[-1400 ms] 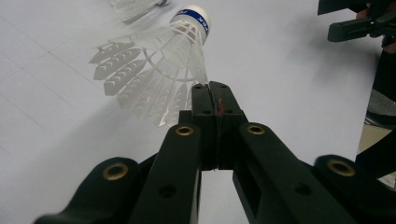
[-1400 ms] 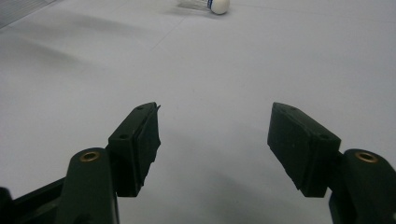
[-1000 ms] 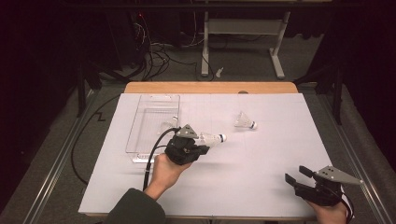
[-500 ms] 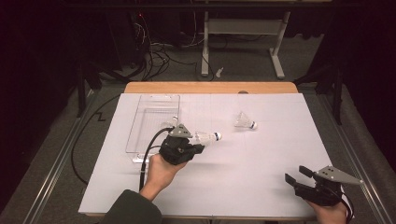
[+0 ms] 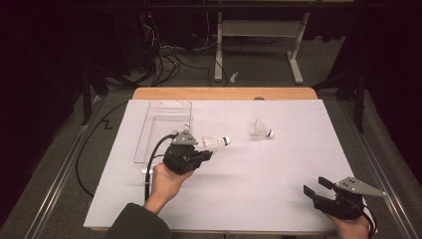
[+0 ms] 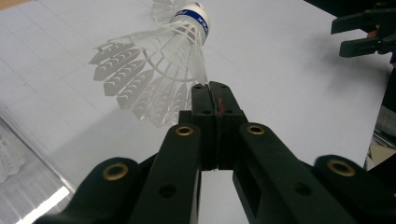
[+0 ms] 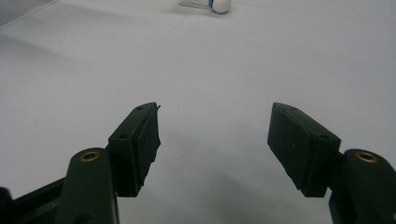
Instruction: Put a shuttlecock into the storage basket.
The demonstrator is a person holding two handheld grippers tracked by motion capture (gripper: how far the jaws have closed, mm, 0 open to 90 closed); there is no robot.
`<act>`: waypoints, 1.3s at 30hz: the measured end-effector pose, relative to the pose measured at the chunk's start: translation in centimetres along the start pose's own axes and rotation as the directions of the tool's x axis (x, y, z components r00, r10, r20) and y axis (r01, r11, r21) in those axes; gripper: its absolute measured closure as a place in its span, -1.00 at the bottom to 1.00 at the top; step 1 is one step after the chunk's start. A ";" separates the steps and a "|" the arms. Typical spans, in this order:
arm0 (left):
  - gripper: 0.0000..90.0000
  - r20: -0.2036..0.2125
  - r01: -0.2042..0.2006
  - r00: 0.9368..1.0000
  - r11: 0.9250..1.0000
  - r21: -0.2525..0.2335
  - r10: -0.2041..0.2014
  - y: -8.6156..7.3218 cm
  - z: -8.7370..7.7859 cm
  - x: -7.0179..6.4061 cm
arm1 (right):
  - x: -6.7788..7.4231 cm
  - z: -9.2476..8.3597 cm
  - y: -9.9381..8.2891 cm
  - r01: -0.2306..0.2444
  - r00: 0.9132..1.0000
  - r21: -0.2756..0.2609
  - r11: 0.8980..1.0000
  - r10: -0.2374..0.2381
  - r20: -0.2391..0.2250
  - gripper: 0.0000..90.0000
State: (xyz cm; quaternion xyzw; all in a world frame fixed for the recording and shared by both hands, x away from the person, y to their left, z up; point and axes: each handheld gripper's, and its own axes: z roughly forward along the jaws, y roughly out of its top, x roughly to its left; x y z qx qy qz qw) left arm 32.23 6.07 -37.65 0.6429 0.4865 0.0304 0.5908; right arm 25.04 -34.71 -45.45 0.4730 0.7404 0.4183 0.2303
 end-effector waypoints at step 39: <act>1.00 -0.055 0.023 0.998 0.995 -0.095 -0.029 2.2 -1.6 2.2 | 0.0 0.0 0.0 -0.001 1.000 0.000 1.000 0.001 0.001 -0.24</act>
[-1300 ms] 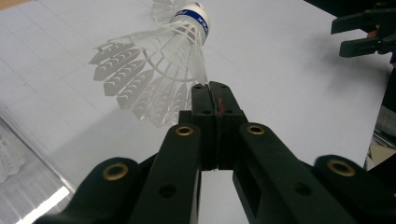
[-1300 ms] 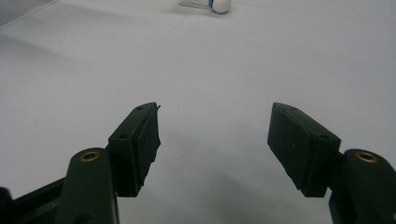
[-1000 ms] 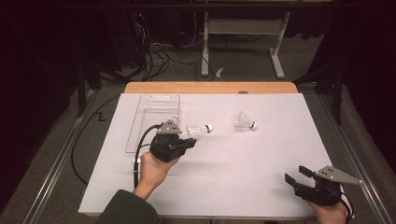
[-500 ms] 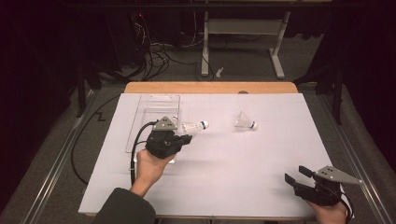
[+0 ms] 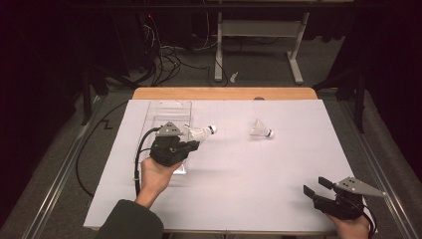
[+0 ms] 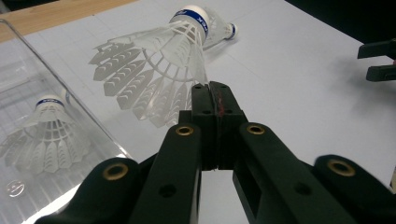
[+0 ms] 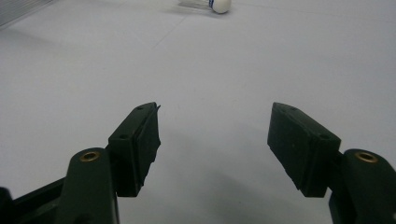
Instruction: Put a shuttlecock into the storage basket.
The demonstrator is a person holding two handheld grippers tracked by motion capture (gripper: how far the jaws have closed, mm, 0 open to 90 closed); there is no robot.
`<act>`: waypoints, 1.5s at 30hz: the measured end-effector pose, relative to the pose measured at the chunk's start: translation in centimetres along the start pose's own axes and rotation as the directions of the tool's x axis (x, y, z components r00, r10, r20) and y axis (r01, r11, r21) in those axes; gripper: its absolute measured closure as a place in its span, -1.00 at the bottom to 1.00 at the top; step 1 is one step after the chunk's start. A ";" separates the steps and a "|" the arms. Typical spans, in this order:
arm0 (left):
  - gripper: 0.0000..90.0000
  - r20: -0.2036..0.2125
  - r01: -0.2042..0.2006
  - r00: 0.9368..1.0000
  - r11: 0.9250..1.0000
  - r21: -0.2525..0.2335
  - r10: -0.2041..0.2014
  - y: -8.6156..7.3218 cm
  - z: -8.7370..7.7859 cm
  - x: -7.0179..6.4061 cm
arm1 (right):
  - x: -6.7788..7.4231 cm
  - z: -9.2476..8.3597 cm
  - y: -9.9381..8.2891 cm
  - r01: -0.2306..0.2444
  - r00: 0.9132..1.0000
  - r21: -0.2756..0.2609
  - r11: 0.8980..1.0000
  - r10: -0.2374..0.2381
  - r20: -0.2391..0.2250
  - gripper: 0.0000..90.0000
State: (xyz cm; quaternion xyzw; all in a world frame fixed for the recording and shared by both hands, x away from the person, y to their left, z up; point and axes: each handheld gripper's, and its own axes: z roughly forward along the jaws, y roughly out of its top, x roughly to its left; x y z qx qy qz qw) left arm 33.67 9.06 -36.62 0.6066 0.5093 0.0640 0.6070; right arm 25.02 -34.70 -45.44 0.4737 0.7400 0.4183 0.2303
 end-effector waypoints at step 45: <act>1.00 -0.246 0.026 0.968 0.996 -0.091 -0.048 3.2 0.9 6.6 | 0.0 0.0 0.0 -0.001 1.000 -0.002 1.000 0.001 -0.002 -0.24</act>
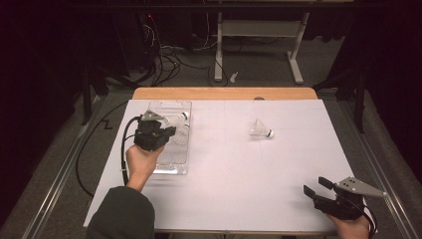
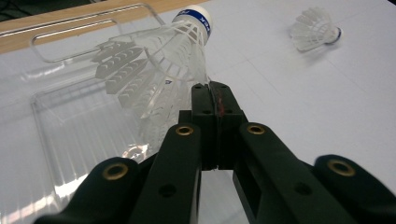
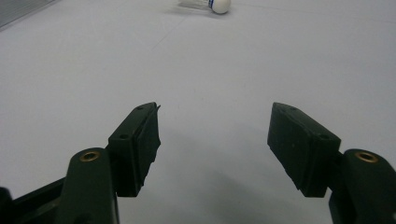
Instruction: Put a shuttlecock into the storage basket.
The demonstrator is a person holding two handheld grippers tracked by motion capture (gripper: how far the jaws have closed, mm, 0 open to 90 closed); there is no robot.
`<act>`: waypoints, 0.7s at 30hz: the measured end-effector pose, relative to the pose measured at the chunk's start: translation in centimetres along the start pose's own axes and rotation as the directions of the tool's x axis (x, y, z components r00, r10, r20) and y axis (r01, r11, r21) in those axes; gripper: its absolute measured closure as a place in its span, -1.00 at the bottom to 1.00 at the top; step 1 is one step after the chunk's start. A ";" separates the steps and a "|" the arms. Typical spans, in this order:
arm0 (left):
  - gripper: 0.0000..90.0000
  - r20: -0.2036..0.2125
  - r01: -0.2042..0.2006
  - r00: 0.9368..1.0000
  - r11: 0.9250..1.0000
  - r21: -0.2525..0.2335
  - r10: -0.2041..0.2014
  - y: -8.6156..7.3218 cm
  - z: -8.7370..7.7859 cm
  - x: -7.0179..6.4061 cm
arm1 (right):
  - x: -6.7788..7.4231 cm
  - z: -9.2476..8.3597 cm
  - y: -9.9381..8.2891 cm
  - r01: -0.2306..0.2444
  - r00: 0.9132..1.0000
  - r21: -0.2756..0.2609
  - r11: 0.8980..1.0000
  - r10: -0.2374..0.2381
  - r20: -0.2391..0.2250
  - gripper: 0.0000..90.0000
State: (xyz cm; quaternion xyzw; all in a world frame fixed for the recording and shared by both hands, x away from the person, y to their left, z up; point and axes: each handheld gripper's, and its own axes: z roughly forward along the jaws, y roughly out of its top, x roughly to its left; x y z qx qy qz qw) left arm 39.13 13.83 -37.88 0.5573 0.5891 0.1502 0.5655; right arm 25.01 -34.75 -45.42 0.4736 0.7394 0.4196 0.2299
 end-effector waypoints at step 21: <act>1.00 -0.101 0.041 0.994 0.999 0.003 -0.040 0.2 1.7 2.3 | 0.0 0.0 0.0 -0.001 1.000 0.001 1.000 0.001 0.000 -0.24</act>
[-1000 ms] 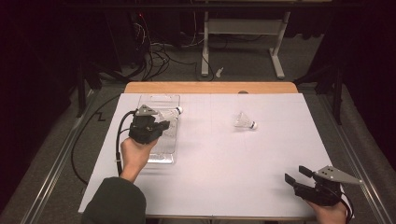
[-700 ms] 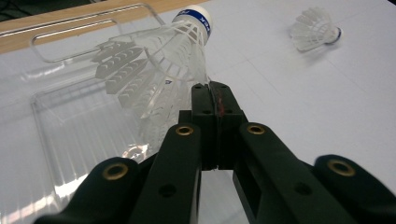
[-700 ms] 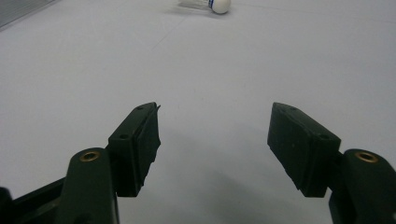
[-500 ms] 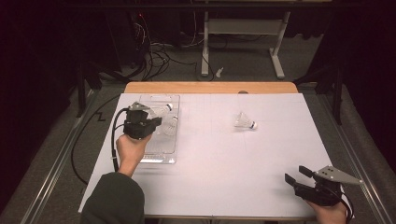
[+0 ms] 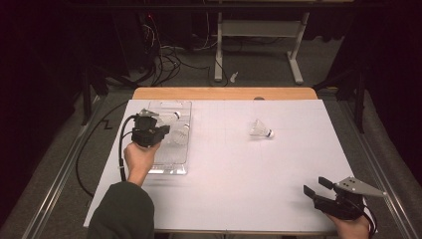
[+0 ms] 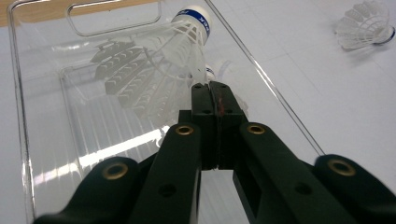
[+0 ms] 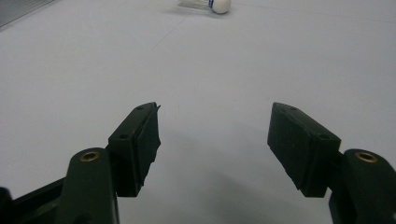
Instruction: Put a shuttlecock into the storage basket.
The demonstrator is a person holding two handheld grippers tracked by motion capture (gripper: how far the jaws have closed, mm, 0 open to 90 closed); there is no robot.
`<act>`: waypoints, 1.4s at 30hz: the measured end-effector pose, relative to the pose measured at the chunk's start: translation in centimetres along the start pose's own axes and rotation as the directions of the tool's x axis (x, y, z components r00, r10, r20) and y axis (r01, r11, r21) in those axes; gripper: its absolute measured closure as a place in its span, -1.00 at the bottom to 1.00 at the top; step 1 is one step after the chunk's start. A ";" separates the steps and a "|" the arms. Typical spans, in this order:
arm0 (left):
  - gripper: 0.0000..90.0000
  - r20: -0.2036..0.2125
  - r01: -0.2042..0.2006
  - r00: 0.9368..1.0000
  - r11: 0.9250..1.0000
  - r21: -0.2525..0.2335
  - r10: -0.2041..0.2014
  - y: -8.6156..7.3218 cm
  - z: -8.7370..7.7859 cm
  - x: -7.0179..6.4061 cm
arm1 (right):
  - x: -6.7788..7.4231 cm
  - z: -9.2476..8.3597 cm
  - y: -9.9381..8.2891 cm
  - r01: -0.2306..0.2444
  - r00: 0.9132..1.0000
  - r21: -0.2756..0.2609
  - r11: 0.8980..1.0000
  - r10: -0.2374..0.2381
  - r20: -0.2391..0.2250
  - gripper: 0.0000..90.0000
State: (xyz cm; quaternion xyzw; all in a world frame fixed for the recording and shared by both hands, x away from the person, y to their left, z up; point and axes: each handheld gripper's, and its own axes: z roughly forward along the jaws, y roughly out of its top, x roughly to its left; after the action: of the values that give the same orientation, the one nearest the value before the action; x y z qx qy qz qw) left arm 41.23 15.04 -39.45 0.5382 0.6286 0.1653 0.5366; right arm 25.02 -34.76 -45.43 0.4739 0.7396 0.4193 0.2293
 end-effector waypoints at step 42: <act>0.33 -0.014 0.012 1.000 1.000 -0.011 -0.012 -1.4 -0.6 0.8 | 0.1 0.0 0.0 0.004 1.000 0.003 1.000 -0.004 -0.001 -0.24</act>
State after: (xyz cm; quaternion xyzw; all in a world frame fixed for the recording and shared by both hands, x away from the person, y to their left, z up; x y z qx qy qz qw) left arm 40.16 15.45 -40.79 0.5304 0.6347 0.1694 0.5358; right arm 25.02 -34.68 -45.44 0.4726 0.7414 0.4179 0.2287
